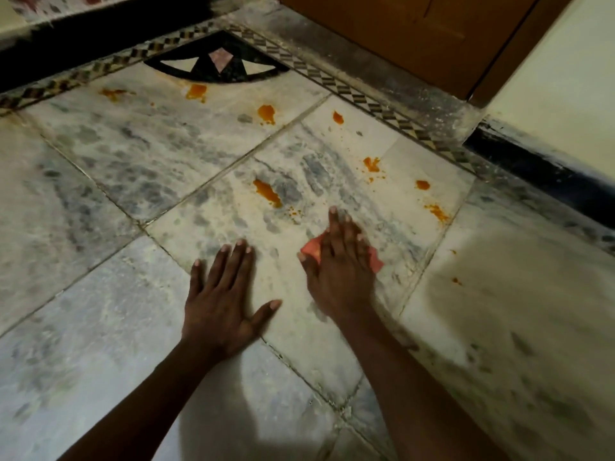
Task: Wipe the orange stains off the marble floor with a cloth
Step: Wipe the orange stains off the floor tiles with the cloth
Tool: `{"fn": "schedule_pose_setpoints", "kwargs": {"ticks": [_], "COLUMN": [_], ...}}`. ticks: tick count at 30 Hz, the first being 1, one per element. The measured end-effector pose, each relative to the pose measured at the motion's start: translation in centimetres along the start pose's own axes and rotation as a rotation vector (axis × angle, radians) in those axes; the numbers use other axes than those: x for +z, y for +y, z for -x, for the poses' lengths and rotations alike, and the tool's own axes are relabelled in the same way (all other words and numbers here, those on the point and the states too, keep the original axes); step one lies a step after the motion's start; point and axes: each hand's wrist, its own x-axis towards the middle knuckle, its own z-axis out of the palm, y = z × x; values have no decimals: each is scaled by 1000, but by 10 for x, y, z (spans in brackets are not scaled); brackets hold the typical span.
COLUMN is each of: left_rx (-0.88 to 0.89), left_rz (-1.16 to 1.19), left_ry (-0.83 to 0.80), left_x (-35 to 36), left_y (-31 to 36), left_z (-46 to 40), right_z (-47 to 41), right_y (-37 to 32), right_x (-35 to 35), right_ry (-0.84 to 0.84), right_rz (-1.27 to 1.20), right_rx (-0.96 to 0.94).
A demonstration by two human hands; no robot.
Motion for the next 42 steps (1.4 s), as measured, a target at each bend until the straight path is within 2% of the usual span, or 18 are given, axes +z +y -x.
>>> {"fn": "schedule_pose_setpoints", "kwargs": {"ticks": [4,7,9,11,14,16,19,20,22,25,27,29,32,34,36,39,40,42], "left_rx": [-264,-330,-317,-308,-316,-316,-325,-324,-326,-320,-323,-328,-278,-228,-221,-215,-212,-202], "left_rz": [108,96,95,83,40,39,47,48,48,40,38,83,142,88,63,44,37,39], "left_ry": [6,38,49,50,46,50,53,47,44,50,47,15,-1,8,13,37,37,43], "left_x": [-1,0,1,2,5,5,2,0,1,3,4,-1,-1,5,10,13,14,13], "left_y": [20,28,28,27,27,28,28,29,28,31,29,31,56,72,77,73,74,77], "left_z": [-23,-29,-27,-27,-28,-29,-29,-29,-29,-29,-29,-31,-37,-38,-37,-37,-36,-36], "right_z": [29,57,54,30,-21,-29,16,36,62,32,-8,-21,28,82,112,68,41,0], "right_y": [-13,14,37,48,30,14,17,28,57,78,72,60,66,89,124,163,168,164], "right_x": [5,5,7,7,12,13,9,5,3,7,8,6,0,-5,-9,-13,-13,-15], "right_ry": [-65,-66,13,71,50,85,17,3,51,155,132,31,23,39,91,130,105,74], "right_rz": [-63,-42,20,50,-50,-44,3,8,46,50,-11,-38,27,34,77,56,5,-42], "right_rx": [-72,-73,31,218,408,339,28,-3,137,599,695,538,132,92,327,711,781,765]}}
